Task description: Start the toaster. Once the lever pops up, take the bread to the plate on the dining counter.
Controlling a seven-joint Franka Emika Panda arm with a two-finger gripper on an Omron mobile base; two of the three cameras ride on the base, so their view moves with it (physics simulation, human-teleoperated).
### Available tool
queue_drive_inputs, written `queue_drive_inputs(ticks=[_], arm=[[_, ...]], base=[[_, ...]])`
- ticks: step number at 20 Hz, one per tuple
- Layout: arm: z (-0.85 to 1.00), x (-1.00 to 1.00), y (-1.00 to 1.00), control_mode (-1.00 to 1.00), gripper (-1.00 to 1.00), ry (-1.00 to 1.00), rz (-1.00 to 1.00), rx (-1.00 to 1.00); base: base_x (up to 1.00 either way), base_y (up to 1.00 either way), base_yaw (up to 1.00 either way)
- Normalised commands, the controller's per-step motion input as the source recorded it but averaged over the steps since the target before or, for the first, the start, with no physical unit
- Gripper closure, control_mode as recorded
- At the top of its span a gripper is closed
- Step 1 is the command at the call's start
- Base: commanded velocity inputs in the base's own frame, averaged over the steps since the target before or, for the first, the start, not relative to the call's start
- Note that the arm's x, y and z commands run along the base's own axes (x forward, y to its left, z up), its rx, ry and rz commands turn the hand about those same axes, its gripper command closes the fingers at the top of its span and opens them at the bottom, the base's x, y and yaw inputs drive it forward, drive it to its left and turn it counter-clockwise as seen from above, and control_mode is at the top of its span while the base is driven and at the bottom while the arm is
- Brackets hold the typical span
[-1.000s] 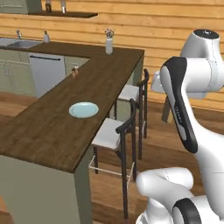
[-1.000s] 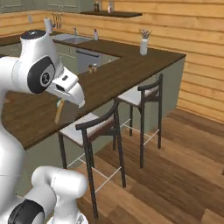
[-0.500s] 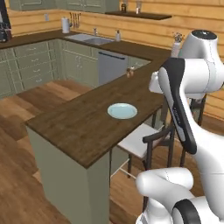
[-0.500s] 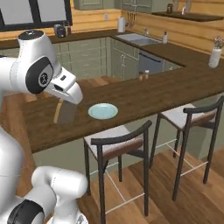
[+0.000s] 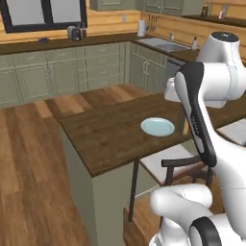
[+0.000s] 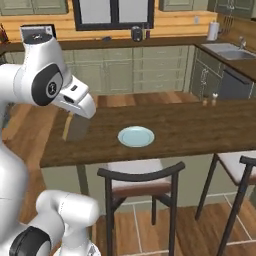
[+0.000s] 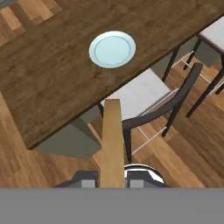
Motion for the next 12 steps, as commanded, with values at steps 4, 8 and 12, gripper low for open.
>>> queue_drive_inputs(ticks=[4,8,12], arm=[[0.00,0.00,0.00,1.00,1.00,0.00,0.00,0.00],[0.00,0.00,0.00,1.00,1.00,0.00,0.00,0.00],[0.00,0.00,0.00,1.00,1.00,0.00,0.00,0.00]], base=[[0.00,-0.76,0.61],[-0.04,-0.90,0.50],[-0.24,-0.85,0.39]])
